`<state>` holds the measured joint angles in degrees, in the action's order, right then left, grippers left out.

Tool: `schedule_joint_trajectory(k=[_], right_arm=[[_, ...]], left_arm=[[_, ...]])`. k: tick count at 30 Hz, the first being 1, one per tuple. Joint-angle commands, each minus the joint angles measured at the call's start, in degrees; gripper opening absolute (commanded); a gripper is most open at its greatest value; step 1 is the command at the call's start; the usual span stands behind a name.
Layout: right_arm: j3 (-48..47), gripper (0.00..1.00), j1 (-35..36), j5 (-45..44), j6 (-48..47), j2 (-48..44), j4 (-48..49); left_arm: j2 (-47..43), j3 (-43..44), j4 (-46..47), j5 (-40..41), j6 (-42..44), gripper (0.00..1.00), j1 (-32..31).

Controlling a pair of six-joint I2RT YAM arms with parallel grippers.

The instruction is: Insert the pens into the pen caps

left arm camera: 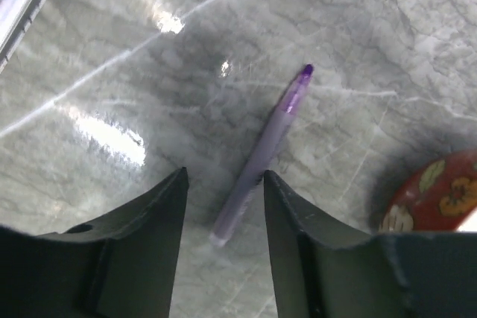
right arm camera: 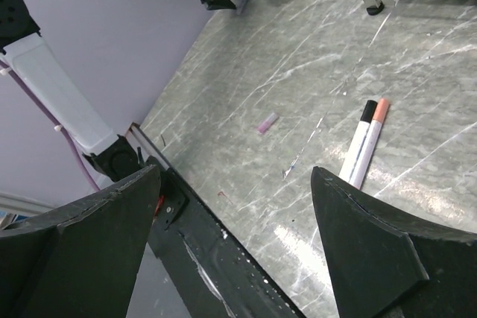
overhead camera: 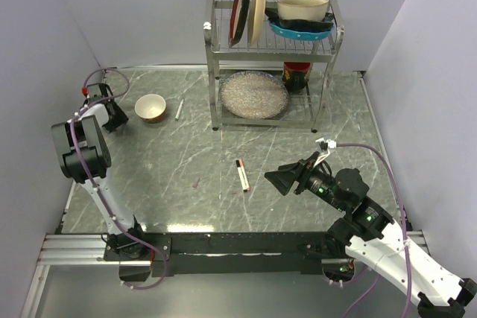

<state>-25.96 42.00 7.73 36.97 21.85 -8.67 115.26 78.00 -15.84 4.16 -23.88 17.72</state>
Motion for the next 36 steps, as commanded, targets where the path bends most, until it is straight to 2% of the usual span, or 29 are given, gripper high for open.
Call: schedule_joint_trajectory(k=[1, 7, 11, 16, 21, 25, 29, 34, 36], right_arm=[[-0.76, 0.90, 0.01, -1.13, -0.93, -0.31, 1.02], [-1.20, 0.90, 0.10, -0.78, -1.20, 1.35, 1.64], [-1.55, 0.90, 0.10, 0.35, -0.50, 1.62, 2.25], [-1.29, 0.90, 0.10, 1.41, 0.65, 3.19, 4.89], [-4.54, 0.90, 0.10, 3.61, 0.29, 7.41, 3.83], [-4.81, 0.90, 0.10, 3.87, 1.61, 7.34, 4.36], [-3.31, 0.90, 0.01, 3.70, 3.54, 6.19, 6.20], [-4.28, 0.91, 0.01, 1.95, 3.90, 6.19, 4.10], [-4.45, 0.91, 0.01, 0.98, 4.94, 6.72, 4.27]], left_arm=[[2.68, 4.00, -3.75, 3.21, 2.61, 0.45, -2.07], [4.97, 5.94, -7.45, 3.74, 2.43, 0.31, -2.51], [6.64, 6.21, -10.79, 8.21, 1.56, 0.22, -3.39], [8.31, 5.94, -15.18, 6.39, 0.06, 0.01, -4.27], [2.97, 0.42, -15.98, 4.46, -2.83, 0.01, -5.06], [-8.70, -7.23, -13.79, 1.30, -5.73, 0.01, -5.15], [-16.37, -13.90, -14.04, -1.18, -6.00, 0.01, -6.02], [-28.13, -19.63, -13.43, -3.72, -5.83, 0.01, -10.76], [-31.75, -22.44, -12.47, -7.76, -5.74, 0.01, -13.48]])
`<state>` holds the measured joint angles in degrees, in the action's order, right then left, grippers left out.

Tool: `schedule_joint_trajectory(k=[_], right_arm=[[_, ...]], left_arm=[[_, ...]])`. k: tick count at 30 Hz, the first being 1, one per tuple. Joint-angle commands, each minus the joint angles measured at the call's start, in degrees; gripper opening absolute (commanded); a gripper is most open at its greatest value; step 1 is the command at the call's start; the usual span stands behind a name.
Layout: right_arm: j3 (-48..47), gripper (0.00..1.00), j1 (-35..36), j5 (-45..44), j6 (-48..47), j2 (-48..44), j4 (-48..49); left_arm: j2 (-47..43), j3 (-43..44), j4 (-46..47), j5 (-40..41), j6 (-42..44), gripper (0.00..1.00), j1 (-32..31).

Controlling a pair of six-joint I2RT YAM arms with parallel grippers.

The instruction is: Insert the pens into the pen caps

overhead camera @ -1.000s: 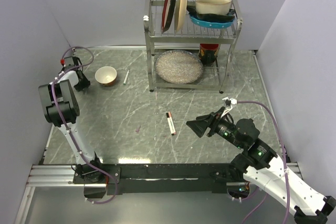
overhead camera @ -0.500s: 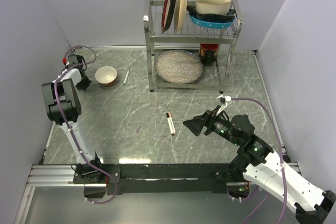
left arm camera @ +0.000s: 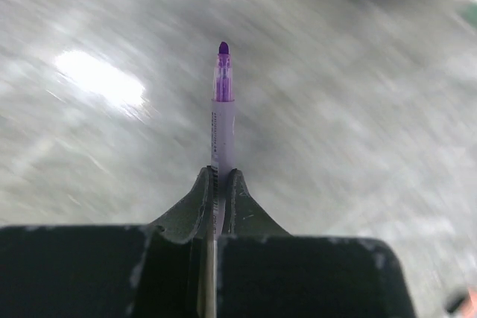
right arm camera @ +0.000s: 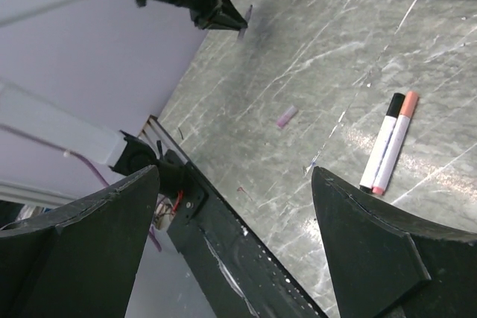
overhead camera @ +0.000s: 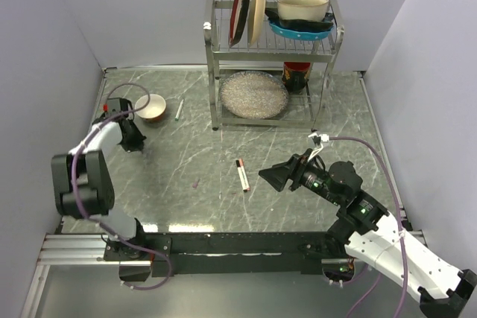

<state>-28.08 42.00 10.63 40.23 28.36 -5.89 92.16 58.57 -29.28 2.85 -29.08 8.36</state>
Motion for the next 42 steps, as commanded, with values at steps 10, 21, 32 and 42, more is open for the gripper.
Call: schedule_joint_trajectory(k=[10, 21, 32, 42], right_arm=[[-4.79, 0.88, 0.01, 0.52, 6.97, 12.05, 9.84], [-11.30, 0.77, 0.19, 5.18, 10.92, 29.81, 18.89], [-14.81, 0.61, 2.12, 5.18, 13.56, 40.19, 22.94], [-14.56, 0.46, 4.58, 7.91, 14.35, 42.84, 27.24]], left_arm=[[-31.67, -22.59, 25.71, -34.92, -12.82, 0.01, -20.47], [-37.75, -28.68, 40.44, -40.38, -18.11, 0.01, -35.69], [-40.74, -28.86, 41.23, -41.88, -16.19, 0.01, -38.24], [-41.10, -31.41, 45.27, -42.23, -18.29, 0.01, -38.24]])
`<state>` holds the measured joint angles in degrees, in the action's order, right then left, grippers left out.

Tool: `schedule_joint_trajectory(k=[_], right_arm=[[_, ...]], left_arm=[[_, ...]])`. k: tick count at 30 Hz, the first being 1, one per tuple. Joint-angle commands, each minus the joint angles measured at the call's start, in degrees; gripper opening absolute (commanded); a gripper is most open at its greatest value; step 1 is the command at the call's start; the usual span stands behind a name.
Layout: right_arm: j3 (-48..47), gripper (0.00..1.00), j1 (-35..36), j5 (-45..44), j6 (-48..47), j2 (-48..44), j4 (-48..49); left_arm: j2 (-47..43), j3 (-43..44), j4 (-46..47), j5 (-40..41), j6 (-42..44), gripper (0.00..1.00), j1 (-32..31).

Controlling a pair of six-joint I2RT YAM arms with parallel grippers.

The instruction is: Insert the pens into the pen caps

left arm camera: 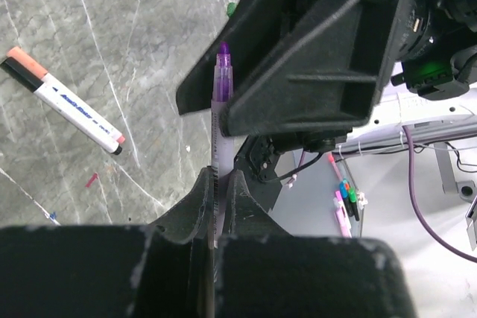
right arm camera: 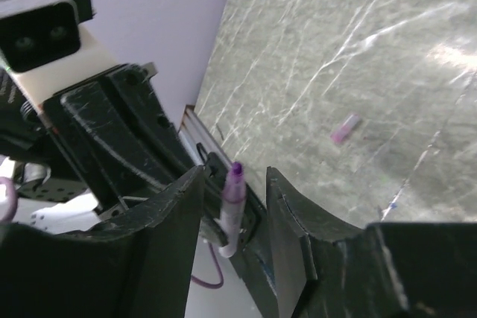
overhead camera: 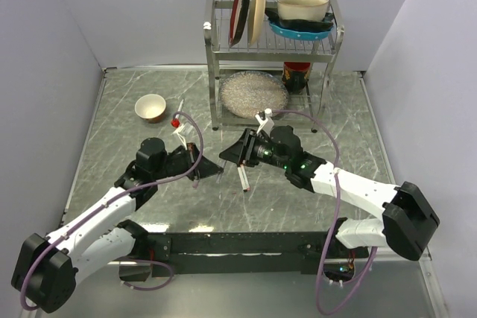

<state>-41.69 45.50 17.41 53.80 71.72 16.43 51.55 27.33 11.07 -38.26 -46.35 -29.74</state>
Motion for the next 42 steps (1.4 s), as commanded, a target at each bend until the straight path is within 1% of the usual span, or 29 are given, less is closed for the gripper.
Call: schedule_joint_trajectory(k=[1, 3, 4, 5, 8, 9, 10, 12, 13, 16, 19, 24, 29, 32, 33, 34, 35, 36, 37, 39, 40, 42], right_arm=[[-0.50, 0.46, 1.70, 1.14, 0.95, -0.71, 6.06], [0.73, 0.41, 2.23, 0.52, 1.31, -1.49, 6.60], [1.00, 0.35, 2.32, 0.26, 1.39, -1.76, 6.78], [1.26, 0.20, 2.49, -0.09, 1.31, -1.94, 6.86], [1.09, 0.00, 2.58, -0.62, 0.26, -3.08, 6.60], [0.91, 0.00, 2.58, -1.14, -0.18, -3.52, 6.25], [0.82, 0.00, 2.58, -1.58, -0.97, -4.04, 5.55], [0.56, 0.00, 2.58, -2.90, -1.68, -5.88, 5.02], [0.39, 0.00, 2.58, -3.43, -2.46, -6.50, 4.32], [-0.58, 0.00, 2.49, -5.01, -3.96, -8.18, 2.83], [-1.20, 0.00, 2.49, -5.46, -4.32, -8.53, 2.38], [-1.55, 0.00, 2.49, -4.58, -3.70, -7.91, 2.73], [-2.07, 0.00, 2.49, -6.77, -4.67, -8.79, 1.86], [-2.78, 0.00, 2.49, -7.30, -5.11, -8.62, 1.33], [-3.04, 0.00, 2.49, -7.21, -5.11, -8.44, 1.33], [-3.31, 0.00, 2.49, -6.95, -5.02, -8.18, 1.24], [-3.48, 0.00, 2.41, -6.78, -5.02, -7.74, 1.41], [-3.40, 0.00, 2.49, -6.43, -4.85, -7.57, 1.68], [-3.22, 0.00, 2.49, -6.16, -4.50, -7.48, 2.38], [-2.26, 0.07, 2.49, -5.81, -4.14, -7.74, 3.17], [-1.64, 0.15, 2.49, -5.55, -3.53, -8.00, 4.74], [0.90, 0.26, 2.49, -5.11, -2.74, -9.40, 6.59]], left_arm=[[-0.40, -0.09, 5.36, -0.94, -1.20, 0.01, -0.23], [-0.31, 0.00, 6.59, -1.03, -1.81, 0.01, -0.23], [-0.22, 0.00, 6.86, -1.20, -1.90, 0.01, -0.23], [-0.22, 0.09, 7.12, -1.20, -1.82, 0.01, -0.23], [0.22, 0.35, 7.65, -1.82, -1.90, 0.01, -0.32], [0.22, 0.27, 7.74, -2.08, -1.99, 0.02, -0.24], [0.22, 0.27, 7.74, -2.43, -1.99, 0.09, -0.32], [-0.04, 0.00, 7.65, -2.70, -1.99, 0.18, -0.32], [-0.22, -0.09, 7.56, -2.78, -1.99, 0.27, -0.32], [-0.40, -0.52, 7.82, -3.57, -1.90, 0.38, -0.32], [0.04, -1.23, 9.23, -4.54, -2.08, 0.41, -0.41], [1.97, -2.37, 12.21, -6.30, -3.04, 0.38, -0.67], [2.68, -2.90, 14.76, -7.35, -4.27, 0.42, -1.20], [2.68, -2.64, 14.68, -7.70, -4.28, 0.43, -1.64], [2.85, -2.81, 15.03, -7.79, -4.28, 0.42, -1.73], [2.77, -2.81, 15.21, -7.88, -4.36, 0.37, -1.90], [2.77, -2.90, 15.47, -8.14, -4.54, 0.29, -2.08], [2.85, -2.90, 16.17, -8.32, -4.63, 0.18, -2.17], [3.03, -2.81, 16.35, -8.58, -4.72, 0.01, -2.34], [2.86, -2.64, 16.53, -8.59, -5.07, 0.01, -2.52], [2.68, -2.63, 16.35, -8.24, -5.16, 0.01, -2.61], [1.63, -2.63, 15.91, -6.40, -4.98, 0.01, -2.61]])
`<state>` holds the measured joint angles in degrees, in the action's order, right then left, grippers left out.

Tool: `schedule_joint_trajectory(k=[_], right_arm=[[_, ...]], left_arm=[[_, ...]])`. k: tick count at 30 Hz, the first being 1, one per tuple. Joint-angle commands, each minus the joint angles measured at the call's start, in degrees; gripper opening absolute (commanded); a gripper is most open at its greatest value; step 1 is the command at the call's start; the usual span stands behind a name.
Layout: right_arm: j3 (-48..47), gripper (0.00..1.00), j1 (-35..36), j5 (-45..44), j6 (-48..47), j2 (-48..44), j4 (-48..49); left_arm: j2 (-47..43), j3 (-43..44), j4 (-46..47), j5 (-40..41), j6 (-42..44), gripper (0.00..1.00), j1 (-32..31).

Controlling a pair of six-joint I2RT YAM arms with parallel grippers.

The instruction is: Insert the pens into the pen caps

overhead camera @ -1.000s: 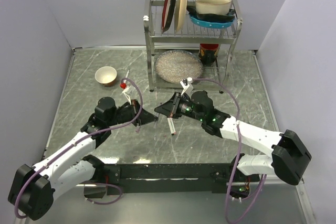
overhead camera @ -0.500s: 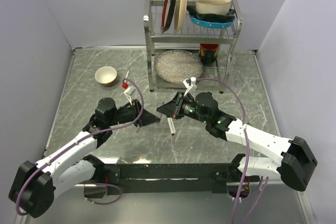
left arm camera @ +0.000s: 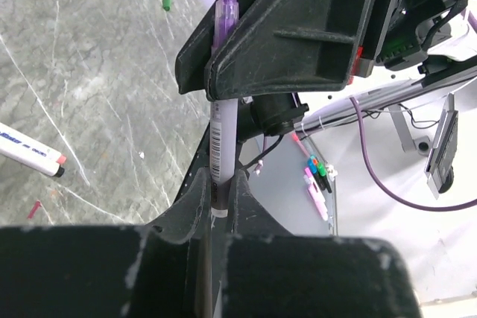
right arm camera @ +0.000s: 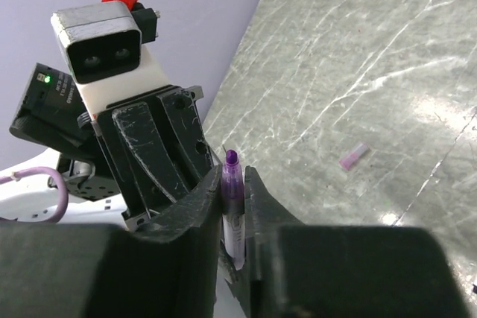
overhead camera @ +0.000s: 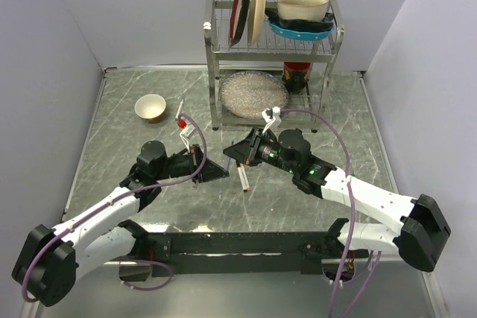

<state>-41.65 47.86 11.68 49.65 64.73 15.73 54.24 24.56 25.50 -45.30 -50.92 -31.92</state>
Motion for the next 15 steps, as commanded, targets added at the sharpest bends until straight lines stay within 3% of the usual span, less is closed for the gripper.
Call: schedule_joint_trajectory(k=[1, 4, 7, 12, 15], right_arm=[[1.91, 0.35, 0.22, 0.88, 2.29, -2.94, 9.39], [6.04, 0.44, 0.31, 1.24, 3.78, -4.70, 13.35], [8.25, 0.45, 0.40, 2.63, 4.58, -4.88, 16.08], [8.34, 0.44, 1.10, 4.40, 5.54, -2.51, 18.28], [8.16, 0.36, 1.89, 4.49, 5.98, -1.19, 20.13]], left_arm=[[-1.41, 0.23, 1.14, 1.26, -0.41, 0.01, -0.42], [-2.47, 0.32, 1.66, 2.93, -1.20, 0.01, -0.42], [-2.91, 0.23, 2.98, 3.29, -1.99, 0.01, -0.42], [-3.00, -0.03, 5.27, 2.94, -3.40, 0.01, -0.51], [-2.91, 0.05, 5.53, 2.76, -3.58, 0.01, -0.60]])
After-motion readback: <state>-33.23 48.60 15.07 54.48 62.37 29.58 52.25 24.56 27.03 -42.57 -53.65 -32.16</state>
